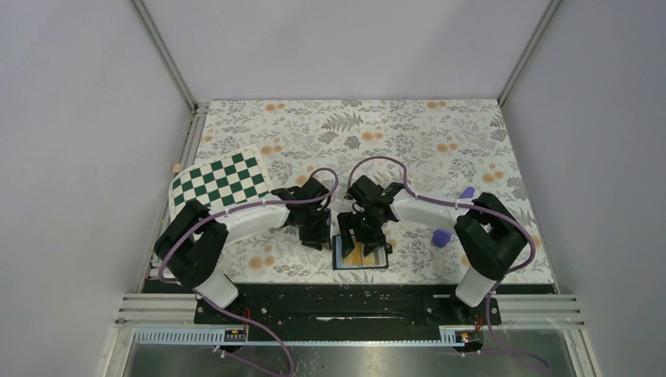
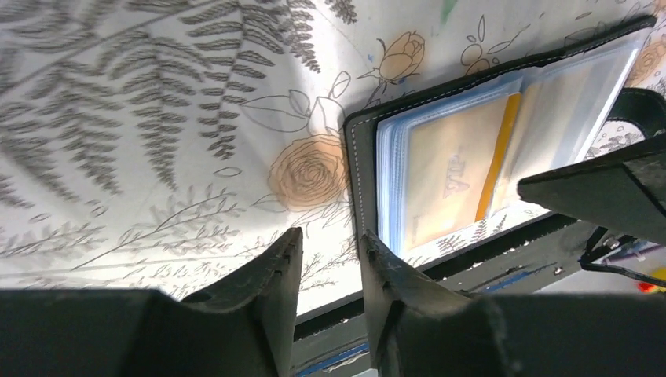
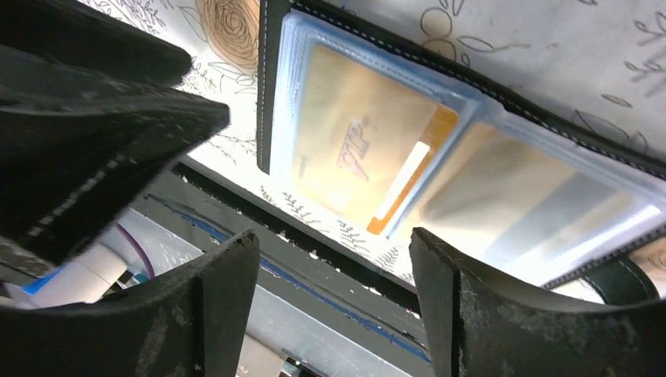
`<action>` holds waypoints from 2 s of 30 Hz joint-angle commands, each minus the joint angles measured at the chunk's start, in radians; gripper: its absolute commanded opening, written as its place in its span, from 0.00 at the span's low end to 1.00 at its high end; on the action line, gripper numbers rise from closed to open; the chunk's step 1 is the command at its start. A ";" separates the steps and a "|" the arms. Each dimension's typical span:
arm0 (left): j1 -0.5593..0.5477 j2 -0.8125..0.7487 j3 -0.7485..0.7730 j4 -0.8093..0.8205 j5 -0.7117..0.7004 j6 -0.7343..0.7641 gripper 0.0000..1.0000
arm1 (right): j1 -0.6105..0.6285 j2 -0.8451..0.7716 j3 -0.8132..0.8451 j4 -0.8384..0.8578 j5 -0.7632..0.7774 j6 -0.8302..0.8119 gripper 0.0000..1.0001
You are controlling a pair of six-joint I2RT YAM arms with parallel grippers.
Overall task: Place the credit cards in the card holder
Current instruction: Insert the credit card into the card holder.
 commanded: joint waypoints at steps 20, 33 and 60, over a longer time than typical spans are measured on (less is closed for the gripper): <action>-0.001 -0.008 -0.042 0.266 0.152 -0.113 0.34 | -0.005 -0.045 -0.084 -0.074 0.154 -0.011 0.19; -0.002 0.052 -0.040 0.301 0.173 -0.115 0.30 | -0.005 -0.012 -0.100 -0.056 0.141 -0.011 0.00; -0.011 -0.051 -0.065 0.427 0.246 -0.189 0.27 | -0.005 0.007 -0.081 -0.052 0.111 -0.018 0.00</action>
